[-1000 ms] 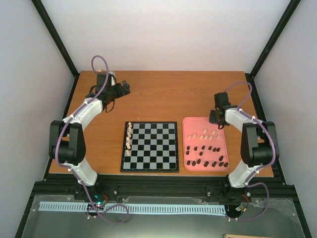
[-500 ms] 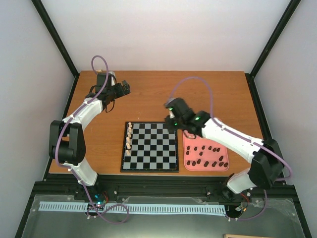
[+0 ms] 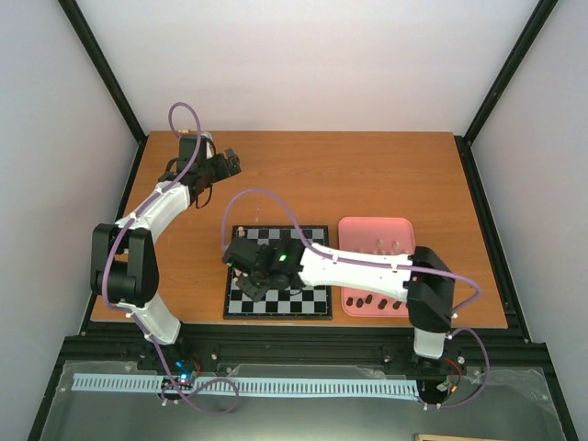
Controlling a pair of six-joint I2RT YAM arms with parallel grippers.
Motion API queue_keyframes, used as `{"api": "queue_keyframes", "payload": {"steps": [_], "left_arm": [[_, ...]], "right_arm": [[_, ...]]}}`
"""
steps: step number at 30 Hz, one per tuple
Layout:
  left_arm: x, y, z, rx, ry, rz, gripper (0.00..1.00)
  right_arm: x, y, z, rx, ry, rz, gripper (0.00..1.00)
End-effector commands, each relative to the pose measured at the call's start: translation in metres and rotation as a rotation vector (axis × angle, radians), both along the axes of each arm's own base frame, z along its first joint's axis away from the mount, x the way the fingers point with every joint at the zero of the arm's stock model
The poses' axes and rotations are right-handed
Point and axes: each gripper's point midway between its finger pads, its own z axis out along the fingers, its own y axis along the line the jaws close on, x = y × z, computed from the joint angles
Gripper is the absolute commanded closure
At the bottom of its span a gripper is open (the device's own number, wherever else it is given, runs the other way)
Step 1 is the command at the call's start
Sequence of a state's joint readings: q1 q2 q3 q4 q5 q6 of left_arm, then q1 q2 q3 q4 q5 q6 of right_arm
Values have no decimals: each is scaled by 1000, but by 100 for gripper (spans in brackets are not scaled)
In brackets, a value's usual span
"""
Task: Set up the chess pieces on the board
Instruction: Place the chess piece on the chessboard.
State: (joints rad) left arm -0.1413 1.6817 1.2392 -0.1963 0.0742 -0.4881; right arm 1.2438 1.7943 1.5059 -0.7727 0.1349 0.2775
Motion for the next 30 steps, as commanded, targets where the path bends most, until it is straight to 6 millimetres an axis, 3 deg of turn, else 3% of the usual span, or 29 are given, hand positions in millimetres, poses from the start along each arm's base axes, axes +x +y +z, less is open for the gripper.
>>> {"api": "queue_keyframes", "payload": {"steps": [1,9,16,30], "left_arm": [[0,3,24,10,-54,3,0],[-1,3,24,7,-55,2,0],[-2,3,26,6,-59,1,0],[-2,3,26,8,-60,2,0]], "right_arm": [[-35,20,-6,-67,28,111,91],[-61,45,-35,-113,76,208,91],[-58,52,-54,-149,76,220,90],[-56,66,-67,-171,71,247,90]]}}
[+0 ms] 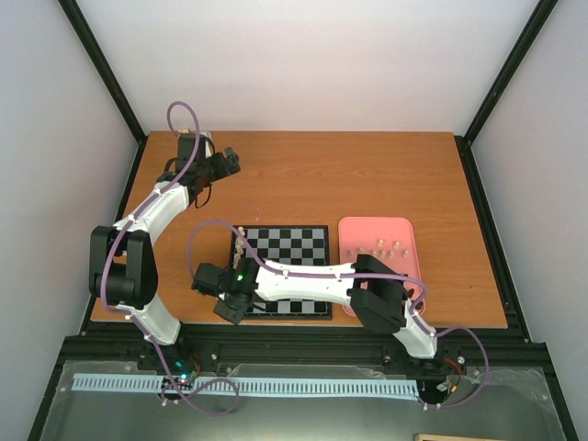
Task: Set up the chess pieces on the board
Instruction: Place the chess piece on the chessboard.
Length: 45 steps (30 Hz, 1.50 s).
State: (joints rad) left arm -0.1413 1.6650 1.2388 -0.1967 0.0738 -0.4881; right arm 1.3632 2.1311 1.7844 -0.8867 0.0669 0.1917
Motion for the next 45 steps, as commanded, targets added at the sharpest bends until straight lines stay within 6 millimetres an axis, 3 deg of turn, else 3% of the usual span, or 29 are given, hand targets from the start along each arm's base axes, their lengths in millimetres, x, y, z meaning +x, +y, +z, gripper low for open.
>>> {"api": "queue_keyframes", "payload": {"steps": [1,18,45], "left_arm": [[-1,3,18,10,-44,2,0],[0,3,17,12,-43,2,0],[0,3,16,12,-44,3,0]], "right_arm": [[-2,5,-2,-5,-3,22,90],[2,11,-8,18,4,17,90],[11,1,-27,-7,21,-17,88]]}}
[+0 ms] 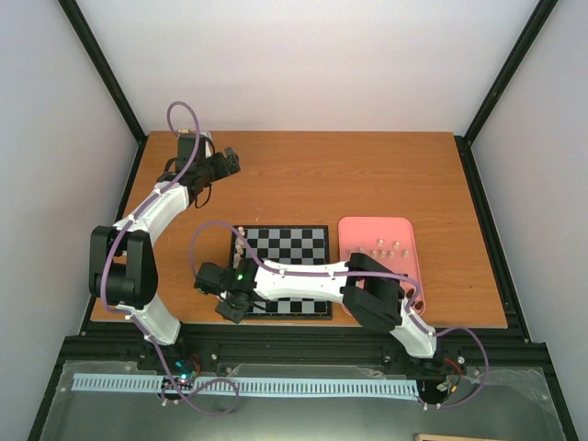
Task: Set up the chess pieces on the board
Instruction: Place the chess piece on the chessboard.
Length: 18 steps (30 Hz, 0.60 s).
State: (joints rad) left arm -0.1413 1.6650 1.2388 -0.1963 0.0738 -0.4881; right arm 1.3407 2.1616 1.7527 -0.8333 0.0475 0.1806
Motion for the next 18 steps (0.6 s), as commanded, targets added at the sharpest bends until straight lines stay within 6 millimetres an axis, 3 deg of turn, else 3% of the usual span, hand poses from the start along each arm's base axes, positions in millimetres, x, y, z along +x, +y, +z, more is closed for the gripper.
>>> {"api": "queue_keyframes", "payload": {"steps": [1,18], "left_arm": [[0,3,16,12,-43,2,0],[0,3,15,10,-41,2,0]], "right_arm": [[3,0,-6,1,4,-9,88],[0,-1,-5,4,16,1,81]]}}
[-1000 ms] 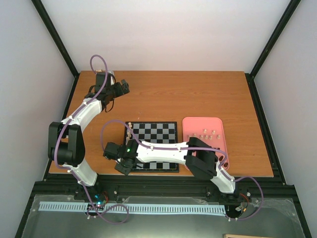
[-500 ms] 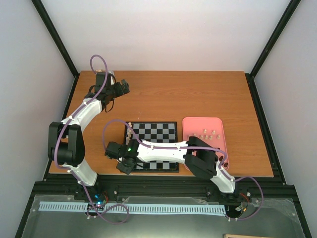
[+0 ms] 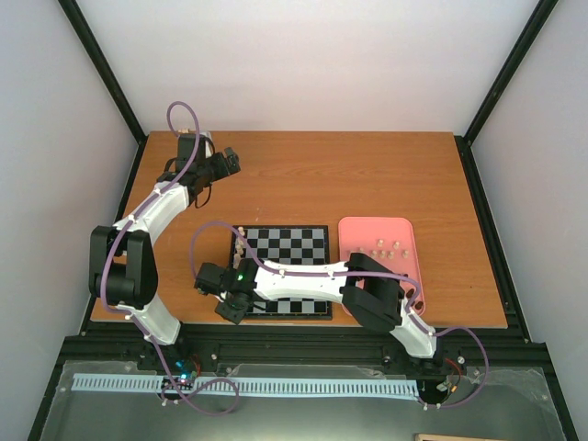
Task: Set up the chess pieces on the board
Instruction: Place the chess piece on the chessboard.
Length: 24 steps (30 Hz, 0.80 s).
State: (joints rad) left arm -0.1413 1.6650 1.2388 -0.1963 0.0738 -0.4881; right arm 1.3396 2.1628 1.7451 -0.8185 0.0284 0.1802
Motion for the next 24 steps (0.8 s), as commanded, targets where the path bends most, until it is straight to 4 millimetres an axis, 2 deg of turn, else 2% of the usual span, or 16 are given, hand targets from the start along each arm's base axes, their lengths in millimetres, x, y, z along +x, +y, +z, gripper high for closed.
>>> {"api": "queue_keyframes", "payload": {"steps": [1,7,12,15,21,24], "left_arm": [[0,3,16,10,-42,2,0],[-1,3,17,9,-45,0,0],[-1,2,17,7,-44,-2,0],[-1,2,17,9,-45,-3,0],[-1,2,18,8,-46,-3,0],[-1,2,17,9,-45,-5,0]], "right_arm": [[2,-4,-3,-7,-1,-7,81],[3,-5,2,2,-9,-14,77],[6,-8,12,21,-33,-24,65],[5,-7,21,45,-35,-21,62],[5,-14,55,100,-69,-27,61],[11,-27,74,120,-120,-62,55]]}}
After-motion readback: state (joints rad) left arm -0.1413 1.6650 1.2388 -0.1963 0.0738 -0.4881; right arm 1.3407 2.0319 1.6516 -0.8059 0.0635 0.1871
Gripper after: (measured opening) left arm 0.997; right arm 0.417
